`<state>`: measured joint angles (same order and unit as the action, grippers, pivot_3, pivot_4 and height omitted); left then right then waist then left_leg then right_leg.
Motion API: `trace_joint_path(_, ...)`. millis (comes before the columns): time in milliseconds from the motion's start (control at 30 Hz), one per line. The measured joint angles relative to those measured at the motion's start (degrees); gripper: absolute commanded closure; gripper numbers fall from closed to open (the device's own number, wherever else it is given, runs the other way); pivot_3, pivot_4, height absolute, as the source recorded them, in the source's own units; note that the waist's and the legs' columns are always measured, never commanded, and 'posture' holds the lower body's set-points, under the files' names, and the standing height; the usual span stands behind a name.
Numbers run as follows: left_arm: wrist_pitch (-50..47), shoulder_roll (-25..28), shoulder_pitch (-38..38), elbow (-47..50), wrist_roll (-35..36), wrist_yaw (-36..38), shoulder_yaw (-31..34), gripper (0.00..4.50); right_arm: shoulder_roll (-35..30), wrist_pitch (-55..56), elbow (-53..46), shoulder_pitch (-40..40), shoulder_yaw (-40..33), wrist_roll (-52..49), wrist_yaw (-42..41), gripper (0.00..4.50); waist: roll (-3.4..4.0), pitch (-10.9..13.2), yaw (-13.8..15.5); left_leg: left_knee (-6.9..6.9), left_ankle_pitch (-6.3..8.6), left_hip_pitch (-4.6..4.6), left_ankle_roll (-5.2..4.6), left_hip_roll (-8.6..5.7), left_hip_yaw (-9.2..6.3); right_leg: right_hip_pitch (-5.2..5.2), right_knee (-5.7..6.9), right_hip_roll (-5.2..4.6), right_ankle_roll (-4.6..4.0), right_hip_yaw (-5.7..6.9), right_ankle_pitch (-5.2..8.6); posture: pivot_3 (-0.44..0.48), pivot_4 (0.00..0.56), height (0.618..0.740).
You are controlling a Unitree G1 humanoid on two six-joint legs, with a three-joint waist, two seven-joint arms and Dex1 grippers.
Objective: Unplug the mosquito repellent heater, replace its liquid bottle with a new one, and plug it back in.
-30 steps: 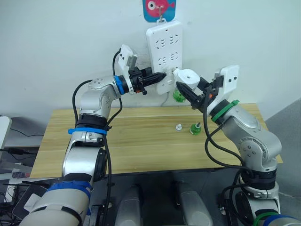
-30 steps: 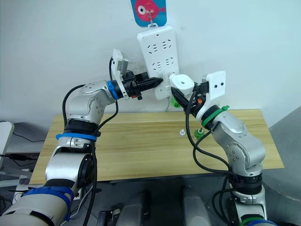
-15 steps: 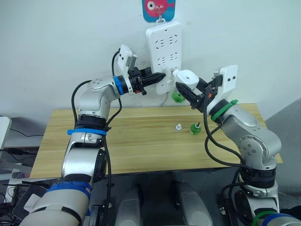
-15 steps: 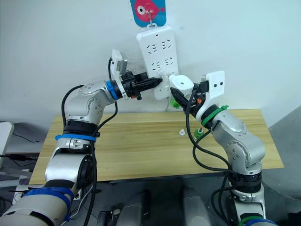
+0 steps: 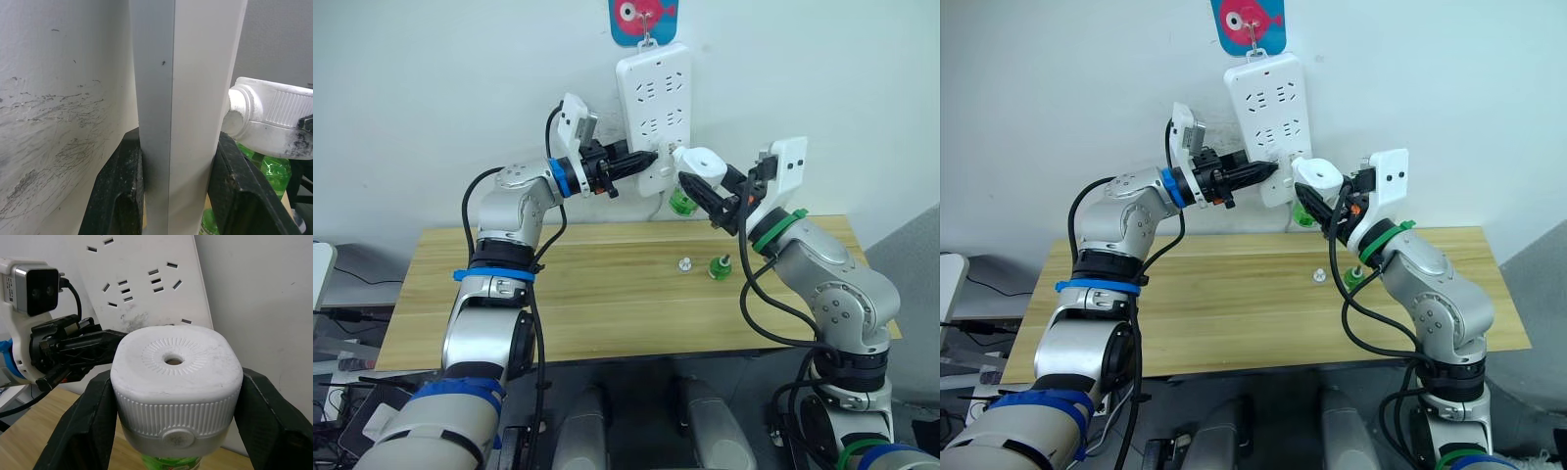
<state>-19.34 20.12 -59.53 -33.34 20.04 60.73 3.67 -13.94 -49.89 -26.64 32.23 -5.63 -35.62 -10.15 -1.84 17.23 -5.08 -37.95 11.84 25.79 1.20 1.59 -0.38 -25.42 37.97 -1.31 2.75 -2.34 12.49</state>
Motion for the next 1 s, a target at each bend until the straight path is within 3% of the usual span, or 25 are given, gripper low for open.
trace_joint_path(600,0.8,0.4,0.2,0.1,-0.7,-0.1,0.0,3.21,3.4,-1.1,2.2,1.1,-2.0,-2.8,2.0,1.56,0.00,0.0,0.0,0.00,0.00,0.00,0.00,0.01,0.00,-0.02,0.02,0.01,0.00,-0.01,0.00,-0.198,0.267,0.740)
trace_joint_path(1000,1.8,0.2,0.3,0.1,-1.6,-0.5,0.2,3.21,6.0,-2.3,7.0,6.8,-3.0,-3.8,5.7,1.56,0.00,0.0,-0.2,-0.01,0.00,0.01,0.00,0.03,0.10,-0.08,0.09,0.01,-0.01,-0.07,-0.01,-0.194,0.255,0.740)
